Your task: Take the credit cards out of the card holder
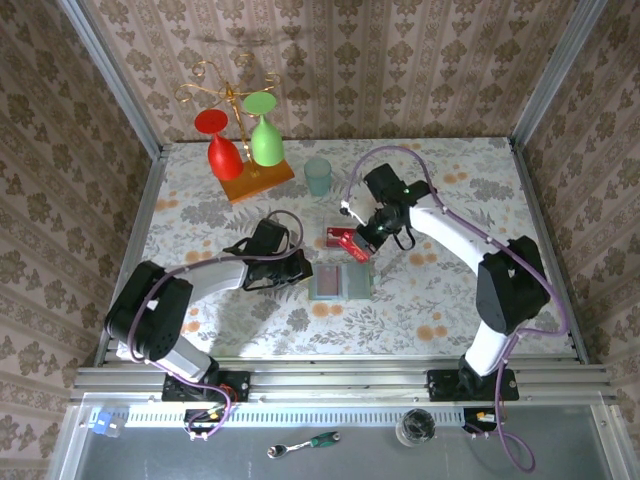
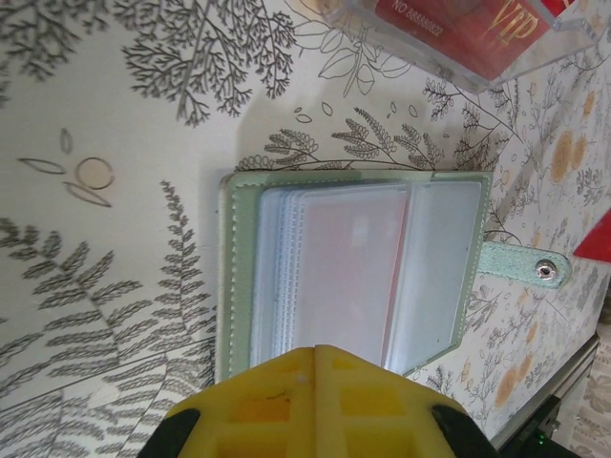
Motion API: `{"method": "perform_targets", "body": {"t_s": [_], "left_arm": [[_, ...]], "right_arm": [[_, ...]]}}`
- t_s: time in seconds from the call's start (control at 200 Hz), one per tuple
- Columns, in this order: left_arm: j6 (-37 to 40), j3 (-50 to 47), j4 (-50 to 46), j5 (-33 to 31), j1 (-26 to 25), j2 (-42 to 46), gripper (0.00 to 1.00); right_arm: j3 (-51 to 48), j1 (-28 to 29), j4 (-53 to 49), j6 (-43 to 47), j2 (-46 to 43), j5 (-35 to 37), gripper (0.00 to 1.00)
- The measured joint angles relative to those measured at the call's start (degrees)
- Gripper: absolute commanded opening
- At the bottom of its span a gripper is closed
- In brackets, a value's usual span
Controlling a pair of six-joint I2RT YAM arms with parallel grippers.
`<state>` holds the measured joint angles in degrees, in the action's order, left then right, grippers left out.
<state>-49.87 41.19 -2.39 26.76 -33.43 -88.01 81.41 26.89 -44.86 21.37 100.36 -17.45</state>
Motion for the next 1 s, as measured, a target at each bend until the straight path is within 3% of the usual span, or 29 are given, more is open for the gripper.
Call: {"method": "perform_targets", "body": {"t_s": [0.29, 0.62, 1.0], "left_arm": [[0.0, -3.9, -0.7, -0.6, 1.3, 4.8, 0.02], [-0.5, -5.2, -1.0, -1.1, 2.0, 5.2, 0.02], [-0.7, -6.5, -1.0, -1.0, 3.5, 5.2, 0.02]], "right_arm": [[17.0, 0.0, -10.4, 16.1, 11.3, 5.5, 0.00], [35.8, 0.5, -18.7, 22.5, 22.5, 8.4, 0.00], [39.4, 2.6, -21.6, 25.4, 27.5, 9.3, 0.01]]}}
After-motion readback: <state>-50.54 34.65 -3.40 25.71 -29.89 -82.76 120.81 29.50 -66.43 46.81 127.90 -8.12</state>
